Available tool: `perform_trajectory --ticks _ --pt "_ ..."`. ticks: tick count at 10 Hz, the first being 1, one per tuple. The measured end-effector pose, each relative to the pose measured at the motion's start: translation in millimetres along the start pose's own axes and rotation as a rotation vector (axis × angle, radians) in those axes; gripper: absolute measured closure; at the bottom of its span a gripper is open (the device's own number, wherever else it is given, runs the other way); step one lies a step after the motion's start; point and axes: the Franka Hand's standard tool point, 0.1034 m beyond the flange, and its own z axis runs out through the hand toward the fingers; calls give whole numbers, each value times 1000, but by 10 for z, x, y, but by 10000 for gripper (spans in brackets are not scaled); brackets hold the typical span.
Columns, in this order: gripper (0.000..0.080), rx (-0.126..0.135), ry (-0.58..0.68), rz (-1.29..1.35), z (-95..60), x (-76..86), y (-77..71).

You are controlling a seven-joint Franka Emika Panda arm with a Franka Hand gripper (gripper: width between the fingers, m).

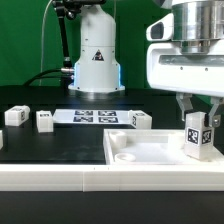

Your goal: Assemble one leg

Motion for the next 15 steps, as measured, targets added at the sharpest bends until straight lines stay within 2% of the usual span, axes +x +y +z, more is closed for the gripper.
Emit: perform_trajectory --ticks 3,4,5,6,7,10,12,14,15 --pt "508 6 -10 55 2 -3 -3" --pt "340 7 -9 16 2 -3 -4" --pt "218 15 -7 -27 -1 6 -12" --pt "218 15 -5 -73 2 -10 -17" --pt "164 15 -4 -218 4 -26 -21" --pt "154 14 -4 -539 9 -9 -23" --pt "151 8 0 -709 25 -58 -27" --pt "151 -22 21 -946 14 -51 -31" --pt "151 -25 40 -1022 14 -51 -42"
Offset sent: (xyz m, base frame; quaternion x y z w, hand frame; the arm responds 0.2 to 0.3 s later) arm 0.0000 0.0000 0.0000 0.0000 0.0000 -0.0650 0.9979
